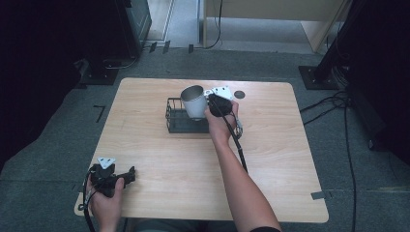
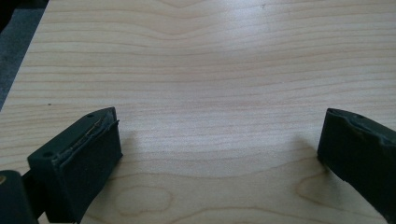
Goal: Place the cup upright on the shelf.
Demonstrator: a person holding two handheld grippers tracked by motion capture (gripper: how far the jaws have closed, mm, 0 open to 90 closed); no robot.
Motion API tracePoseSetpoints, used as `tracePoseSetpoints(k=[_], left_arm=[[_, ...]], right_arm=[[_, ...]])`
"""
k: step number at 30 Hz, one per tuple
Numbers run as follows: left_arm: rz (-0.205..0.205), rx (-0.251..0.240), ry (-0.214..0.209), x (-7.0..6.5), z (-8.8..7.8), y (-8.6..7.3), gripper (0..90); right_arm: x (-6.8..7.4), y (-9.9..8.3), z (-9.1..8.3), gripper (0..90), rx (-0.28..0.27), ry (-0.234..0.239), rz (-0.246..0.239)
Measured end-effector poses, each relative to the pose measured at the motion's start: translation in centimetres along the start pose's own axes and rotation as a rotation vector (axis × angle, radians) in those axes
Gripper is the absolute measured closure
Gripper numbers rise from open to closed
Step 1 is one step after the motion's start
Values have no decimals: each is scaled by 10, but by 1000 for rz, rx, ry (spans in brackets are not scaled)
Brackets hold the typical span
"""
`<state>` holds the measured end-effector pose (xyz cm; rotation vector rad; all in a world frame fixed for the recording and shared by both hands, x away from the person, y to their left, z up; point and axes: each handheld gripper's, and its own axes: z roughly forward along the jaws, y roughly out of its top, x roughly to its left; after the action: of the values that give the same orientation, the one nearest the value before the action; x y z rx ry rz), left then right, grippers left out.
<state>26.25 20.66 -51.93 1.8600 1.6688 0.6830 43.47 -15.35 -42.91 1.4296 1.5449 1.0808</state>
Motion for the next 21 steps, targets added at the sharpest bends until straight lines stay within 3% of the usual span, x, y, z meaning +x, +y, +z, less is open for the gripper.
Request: tracePoseSetpoints(k=[5, 9, 11, 21], left_arm=[[0, 0, 0, 0, 0, 0, 0], [0, 0, 0, 0, 0, 0, 0], [0, 0, 0, 0, 0, 0, 0], [0, 0, 0, 0, 0, 0, 0]], right_arm=[[-7, -6, -2, 749, 72, 52, -14], [-14, -8, -4, 719, 89, 72, 23], [-18, -8, -8, 635, 113, 102, 31], [-27, -6, -29, 383, 159, 114, -35]])
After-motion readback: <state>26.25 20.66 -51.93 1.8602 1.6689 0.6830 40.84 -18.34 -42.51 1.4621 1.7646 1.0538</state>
